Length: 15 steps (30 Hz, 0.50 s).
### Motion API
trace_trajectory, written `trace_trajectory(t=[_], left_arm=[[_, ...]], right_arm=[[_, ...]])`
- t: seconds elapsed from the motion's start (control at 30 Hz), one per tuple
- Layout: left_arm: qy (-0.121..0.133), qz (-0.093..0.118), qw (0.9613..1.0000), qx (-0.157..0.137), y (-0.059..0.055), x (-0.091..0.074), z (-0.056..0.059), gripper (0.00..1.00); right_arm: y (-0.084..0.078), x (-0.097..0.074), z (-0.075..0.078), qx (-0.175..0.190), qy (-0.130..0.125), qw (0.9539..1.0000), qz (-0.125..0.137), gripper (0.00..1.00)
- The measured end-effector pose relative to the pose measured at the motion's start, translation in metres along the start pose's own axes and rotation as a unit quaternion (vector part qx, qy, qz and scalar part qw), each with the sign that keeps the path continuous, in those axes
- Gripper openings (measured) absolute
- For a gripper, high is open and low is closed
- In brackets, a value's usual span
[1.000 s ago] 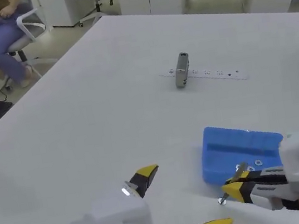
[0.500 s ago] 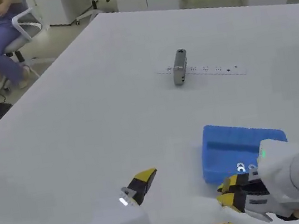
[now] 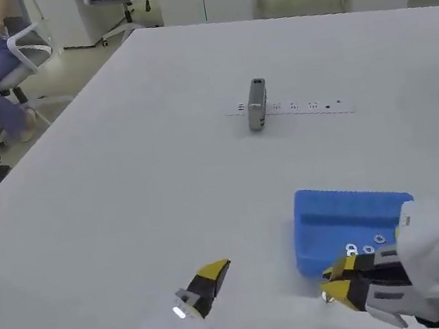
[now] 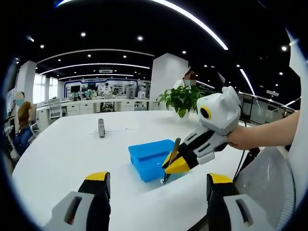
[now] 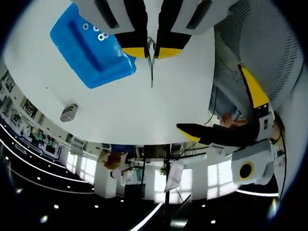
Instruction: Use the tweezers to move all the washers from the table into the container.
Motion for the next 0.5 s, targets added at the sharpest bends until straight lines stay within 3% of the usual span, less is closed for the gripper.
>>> trace_trajectory(t=[0.1, 0.23, 0.3, 0.5], left_arm=[[0.002, -0.001, 1.0000, 0.000, -0.001, 0.000, -0.001, 0.84], [0.001, -0.001, 1.0000, 0.000, -0.001, 0.000, 0.000, 0.84], [0.001, -0.001, 1.0000, 0.000, -0.001, 0.000, 0.000, 0.84], [0.000, -0.001, 1.0000, 0.000, 0.000, 0.000, 0.000, 0.83]], right_arm=[[0.008, -0.007, 0.004, 0.011, -0.007, 0.9997, 0.019, 0.02], [0.013, -0.014, 0.013, 0.015, -0.023, 0.9994, 0.022, 0.02], [0.020, -0.018, 0.017, 0.038, -0.022, 0.9979, 0.047, 0.02], [0.043, -0.030, 0.030, 0.055, -0.035, 0.9940, 0.088, 0.02]])
Point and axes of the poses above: the centre of the closed fingertips' face, and the gripper's own axes: x roughly forward along the fingers, z roughly to its right, y roughly out of its top, the point moved 8 cm from there along -x, roughly backward along the fingers, and after that the axes turned 5 degrees about x, right-handed, at the moved point
